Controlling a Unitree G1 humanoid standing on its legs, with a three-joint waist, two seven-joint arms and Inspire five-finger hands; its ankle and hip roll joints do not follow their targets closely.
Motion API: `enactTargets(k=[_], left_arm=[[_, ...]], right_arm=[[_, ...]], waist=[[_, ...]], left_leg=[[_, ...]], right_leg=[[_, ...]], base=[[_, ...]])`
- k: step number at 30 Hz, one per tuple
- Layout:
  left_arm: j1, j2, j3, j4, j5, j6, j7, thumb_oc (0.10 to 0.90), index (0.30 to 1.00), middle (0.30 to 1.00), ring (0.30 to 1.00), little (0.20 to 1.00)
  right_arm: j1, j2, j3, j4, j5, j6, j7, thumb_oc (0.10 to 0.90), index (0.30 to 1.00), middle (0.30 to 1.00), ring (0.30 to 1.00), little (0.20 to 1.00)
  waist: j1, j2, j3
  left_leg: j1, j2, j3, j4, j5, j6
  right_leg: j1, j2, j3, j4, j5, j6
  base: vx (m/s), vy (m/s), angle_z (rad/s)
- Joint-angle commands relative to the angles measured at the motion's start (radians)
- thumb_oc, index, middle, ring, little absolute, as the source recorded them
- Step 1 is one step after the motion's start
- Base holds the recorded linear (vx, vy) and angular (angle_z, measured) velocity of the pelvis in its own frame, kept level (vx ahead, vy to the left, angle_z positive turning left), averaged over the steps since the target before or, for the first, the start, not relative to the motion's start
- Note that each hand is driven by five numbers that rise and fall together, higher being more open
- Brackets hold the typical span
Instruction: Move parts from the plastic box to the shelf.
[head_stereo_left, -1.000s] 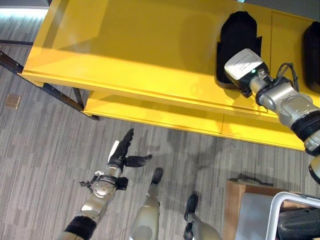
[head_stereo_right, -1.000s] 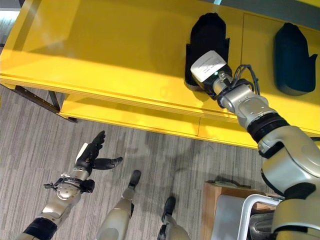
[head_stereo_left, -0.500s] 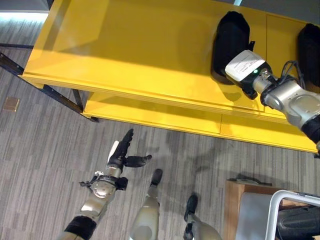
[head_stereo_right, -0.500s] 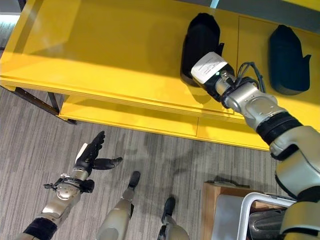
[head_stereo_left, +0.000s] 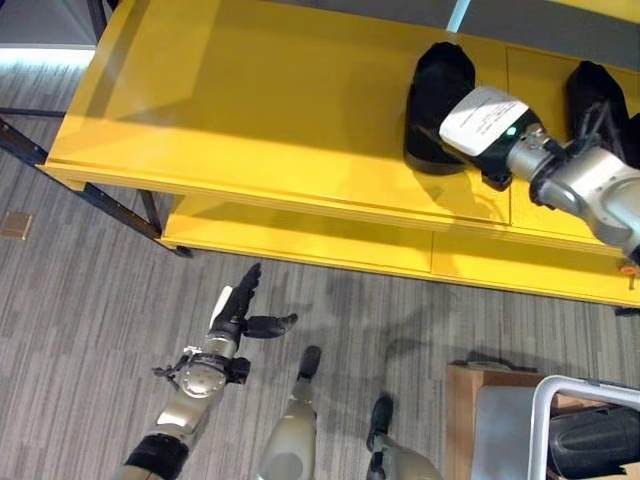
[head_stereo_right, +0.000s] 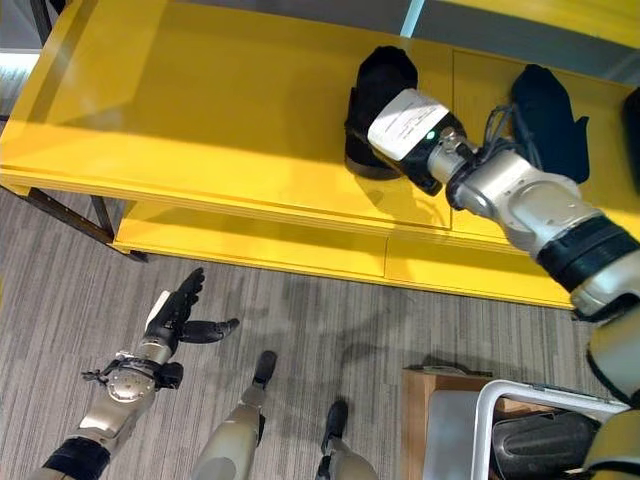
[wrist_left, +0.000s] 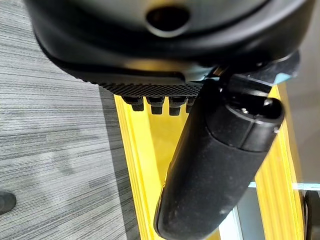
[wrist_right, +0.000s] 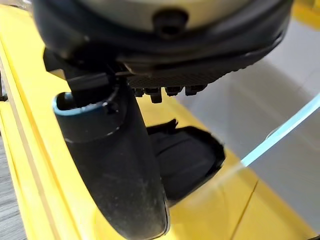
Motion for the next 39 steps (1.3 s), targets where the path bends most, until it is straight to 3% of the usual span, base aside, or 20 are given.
enactTargets(k=[1, 8, 9, 10, 11, 14, 16, 17, 19, 21, 23, 26, 27, 28, 31, 32, 33, 38, 39], left_arm=[[0.022, 0.046, 0.032, -0.04, 0.038, -0.063, 0.0, 0.9, 1.0, 1.0, 1.0, 1.0], [0.051, 0.029, 0.051, -0.046, 0.055, -0.048, -0.012, 0.9, 1.0, 1.0, 1.0, 1.0], [0.056, 0.008, 0.069, -0.045, 0.057, -0.044, -0.012, 0.9, 1.0, 1.0, 1.0, 1.0], [0.058, 0.015, 0.066, -0.046, 0.058, -0.044, -0.012, 0.9, 1.0, 1.0, 1.0, 1.0], [0.066, -0.001, 0.073, -0.046, 0.06, -0.041, -0.011, 0.9, 1.0, 1.0, 1.0, 1.0], [0.084, -0.016, 0.084, -0.049, 0.069, -0.033, -0.008, 0.9, 1.0, 1.0, 1.0, 1.0], [0.086, -0.02, 0.083, -0.047, 0.073, -0.031, -0.008, 0.9, 1.0, 1.0, 1.0, 1.0], [0.094, -0.04, 0.089, -0.047, 0.082, -0.027, -0.007, 0.9, 1.0, 1.0, 1.0, 1.0], [0.097, -0.045, 0.088, -0.044, 0.087, -0.025, -0.005, 0.9, 1.0, 1.0, 1.0, 1.0], [0.107, -0.073, 0.09, -0.037, 0.106, -0.02, -0.003, 0.9, 1.0, 1.0, 1.0, 1.0], [0.108, -0.082, 0.091, -0.035, 0.114, -0.02, -0.001, 0.9, 1.0, 1.0, 1.0, 1.0], [0.103, -0.117, 0.082, -0.03, 0.158, -0.026, 0.032, 0.9, 1.0, 1.0, 1.0, 1.0], [0.104, -0.117, 0.081, -0.029, 0.158, -0.026, 0.032, 0.9, 1.0, 1.0, 1.0, 1.0], [0.095, -0.127, 0.076, -0.034, 0.164, -0.031, 0.048, 0.9, 1.0, 1.0, 1.0, 1.0], [0.093, -0.131, 0.072, -0.034, 0.173, -0.041, 0.06, 0.9, 1.0, 1.0, 1.0, 1.0], [0.085, -0.127, 0.063, -0.047, 0.18, -0.054, 0.068, 0.9, 1.0, 1.0, 1.0, 1.0], [0.085, -0.128, 0.063, -0.046, 0.18, -0.054, 0.068, 0.9, 1.0, 1.0, 1.0, 1.0], [0.032, -0.108, 0.022, -0.049, 0.208, -0.071, 0.084, 0.9, 1.0, 1.0, 1.0, 1.0], [0.03, -0.108, 0.022, -0.048, 0.209, -0.072, 0.084, 0.9, 1.0, 1.0, 1.0, 1.0]], right_arm=[[-0.057, -0.028, -0.066, -0.031, 0.036, 0.041, -0.047, 0.9, 1.0, 1.0, 1.0, 1.0], [0.073, -0.062, -0.211, -0.141, 0.079, 0.036, -0.044, 0.9, 1.0, 1.0, 1.0, 1.0], [0.159, -0.044, -0.313, -0.172, 0.146, 0.037, -0.058, 0.9, 1.0, 1.0, 1.0, 1.0], [0.182, -0.046, -0.335, -0.182, 0.144, 0.038, -0.055, 0.9, 1.0, 1.0, 1.0, 1.0], [0.293, -0.026, -0.46, -0.227, 0.2, 0.036, -0.072, 0.9, 1.0, 1.0, 1.0, 1.0], [0.525, 0.033, -0.699, -0.334, 0.267, 0.028, -0.107, 0.9, 1.0, 1.0, 1.0, 1.0], [0.575, 0.05, -0.745, -0.36, 0.275, 0.022, -0.108, 0.9, 1.0, 1.0, 1.0, 1.0], [0.706, 0.131, -0.858, -0.417, 0.311, 0.005, -0.136, 0.9, 1.0, 1.0, 1.0, 1.0], [0.784, 0.174, -0.915, -0.456, 0.32, -0.006, -0.142, 0.9, 1.0, 1.0, 1.0, 1.0], [0.957, 0.293, -1.027, -0.581, 0.353, -0.048, -0.15, 0.9, 1.0, 1.0, 1.0, 1.0], [1.012, 0.329, -1.054, -0.614, 0.365, -0.062, -0.151, 0.9, 1.0, 1.0, 1.0, 1.0], [1.256, 0.487, -1.104, -0.707, 0.348, -0.101, -0.187, 0.9, 1.0, 1.0, 1.0, 1.0], [1.257, 0.488, -1.105, -0.708, 0.348, -0.101, -0.187, 0.9, 1.0, 1.0, 1.0, 1.0], [1.319, 0.527, -1.096, -0.702, 0.362, -0.106, -0.193, 0.9, 1.0, 1.0, 1.0, 1.0], [1.361, 0.545, -1.1, -0.704, 0.353, -0.108, -0.209, 0.9, 1.0, 1.0, 1.0, 1.0], [1.411, 0.556, -1.106, -0.687, 0.349, -0.107, -0.218, 0.9, 1.0, 1.0, 1.0, 1.0], [1.412, 0.556, -1.106, -0.688, 0.348, -0.106, -0.219, 0.9, 1.0, 1.0, 1.0, 1.0], [1.408, 0.549, -1.117, -0.656, 0.265, -0.079, -0.263, 0.9, 1.0, 1.0, 1.0, 1.0], [1.407, 0.55, -1.117, -0.657, 0.264, -0.079, -0.264, 0.9, 1.0, 1.0, 1.0, 1.0]], waist=[[-0.022, -0.064, -0.137], [-0.046, -0.055, -0.157], [-0.062, -0.04, -0.161], [-0.059, -0.047, -0.163], [-0.072, -0.039, -0.17], [-0.086, -0.037, -0.184], [-0.088, -0.037, -0.186], [-0.101, -0.027, -0.19], [-0.104, -0.029, -0.195], [-0.126, -0.023, -0.206], [-0.133, -0.021, -0.208], [-0.178, -0.012, -0.221], [-0.177, -0.013, -0.221], [-0.202, -0.008, -0.224], [-0.22, -0.006, -0.226], [-0.25, -0.003, -0.223], [-0.244, -0.005, -0.224], [-0.309, 0.002, -0.193], [-0.305, 0.002, -0.194]], left_leg=[[0.001, 0.106, 0.048, 0.082, -0.078, -0.057], [0.03, 0.115, 0.062, 0.074, -0.079, -0.058], [0.037, 0.117, 0.068, 0.074, -0.08, -0.057], [0.038, 0.118, 0.067, 0.074, -0.08, -0.057], [0.046, 0.12, 0.073, 0.073, -0.081, -0.057], [0.058, 0.124, 0.081, 0.074, -0.086, -0.056], [0.062, 0.125, 0.083, 0.075, -0.088, -0.056], [0.062, 0.127, 0.087, 0.079, -0.081, -0.053], [0.071, 0.129, 0.09, 0.076, -0.092, -0.053], [0.085, 0.134, 0.105, 0.075, -0.095, -0.05], [0.088, 0.135, 0.111, 0.076, -0.097, -0.049], [0.118, 0.127, 0.143, 0.064, -0.108, -0.032], [0.12, 0.126, 0.144, 0.063, -0.109, -0.032], [0.131, 0.116, 0.16, 0.06, -0.122, -0.018], [0.148, 0.102, 0.181, 0.061, -0.14, 0.0], [0.163, 0.072, 0.223, 0.073, -0.171, 0.022], [0.164, 0.071, 0.231, 0.073, -0.173, 0.023], [0.207, 0.024, 0.331, 0.07, -0.221, 0.06], [0.203, 0.025, 0.336, 0.069, -0.216, 0.059]], right_leg=[[-0.013, -0.099, 0.007, 0.091, -0.004, 0.057], [-0.001, -0.095, 0.023, 0.092, -0.006, 0.055], [0.0, -0.093, 0.029, 0.094, -0.008, 0.055], [0.001, -0.092, 0.028, 0.094, -0.009, 0.054], [0.004, -0.093, 0.035, 0.095, -0.01, 0.053], [0.008, -0.088, 0.043, 0.097, -0.013, 0.051], [0.01, -0.087, 0.046, 0.098, -0.015, 0.051], [0.005, -0.085, 0.054, 0.1, -0.007, 0.05], [0.009, -0.083, 0.057, 0.098, -0.015, 0.05], [0.009, -0.079, 0.072, 0.098, -0.014, 0.05], [0.008, -0.079, 0.075, 0.099, -0.013, 0.051], [-0.003, -0.086, 0.107, 0.11, -0.002, 0.067], [-0.002, -0.087, 0.108, 0.111, -0.003, 0.067], [-0.013, -0.096, 0.122, 0.118, 0.008, 0.076], [-0.023, -0.107, 0.148, 0.126, 0.018, 0.089], [-0.051, -0.129, 0.201, 0.138, 0.044, 0.115], [-0.054, -0.13, 0.209, 0.14, 0.044, 0.117], [-0.125, -0.165, 0.309, 0.184, 0.124, 0.163], [-0.132, -0.163, 0.315, 0.183, 0.131, 0.163]], base=[[0.0, 0.013, -0.05], [0.0, 0.01, -0.12], [0.0, 0.002, -0.03], [0.0, 0.0, 0.0], [0.01, 0.015, -0.04], [0.01, 0.009, -0.09], [-0.01, 0.011, -0.13], [-0.03, 0.014, -0.05], [0.02, 0.005, -0.1], [0.02, 0.015, -0.2], [0.01, 0.023, -0.11], [0.02, 0.075, -0.26], [0.05, 0.139, -0.31], [0.02, 0.114, -0.28], [0.02, 0.146, -0.33], [0.03, 0.239, -0.47], [0.02, 0.25, -0.56], [-0.01, 0.204, -0.72], [-0.06, 0.195, -1.11]])
